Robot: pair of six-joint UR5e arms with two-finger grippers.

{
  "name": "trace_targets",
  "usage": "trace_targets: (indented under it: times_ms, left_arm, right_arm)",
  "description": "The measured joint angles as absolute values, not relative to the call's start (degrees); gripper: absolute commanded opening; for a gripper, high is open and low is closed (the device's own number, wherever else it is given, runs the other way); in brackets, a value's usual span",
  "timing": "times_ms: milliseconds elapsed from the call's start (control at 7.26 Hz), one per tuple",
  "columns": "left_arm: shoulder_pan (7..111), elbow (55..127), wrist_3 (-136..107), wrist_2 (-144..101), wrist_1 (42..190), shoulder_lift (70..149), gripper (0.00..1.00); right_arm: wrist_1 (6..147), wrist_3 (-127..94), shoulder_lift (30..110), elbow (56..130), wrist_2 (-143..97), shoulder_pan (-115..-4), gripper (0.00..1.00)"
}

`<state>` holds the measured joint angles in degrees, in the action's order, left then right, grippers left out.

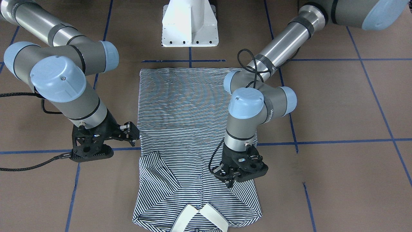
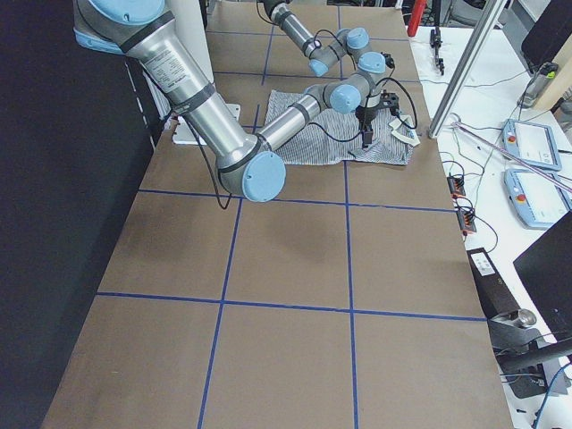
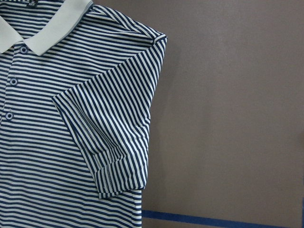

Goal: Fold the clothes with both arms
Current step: 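Fold the other sleeve inward with the left gripper while the right gripper lifts away, then move both grippers down to the shirt hem nearest the robot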

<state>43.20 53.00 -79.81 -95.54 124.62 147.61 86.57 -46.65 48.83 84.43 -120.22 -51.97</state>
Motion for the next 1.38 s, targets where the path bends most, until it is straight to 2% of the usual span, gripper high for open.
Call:
trace_targets:
  times_ms: [138, 689, 1102, 1378]
  left_arm:
    - [42.57, 52.01, -79.97, -95.44, 124.98, 148.34, 1.00]
    - [41.77, 53.25, -78.21, -95.64, 128.97, 146.73, 1.00]
    - [42.97, 69.04, -70.14, -103.70, 123.81, 134.92, 1.00]
    - [44.06, 83.48, -65.88, -107.09, 118.55, 125.57, 1.00]
  right_arm:
    - [86.38, -46.66, 48.96, 84.49, -120.15, -51.96, 1.00]
    - [86.25, -47.92, 49.16, 84.85, -120.21, -51.84, 1.00]
    - [86.30, -52.88, 54.45, 91.67, -121.71, -49.81, 1.00]
    - [86.29, -60.69, 62.87, 101.88, -117.54, -44.96, 1.00]
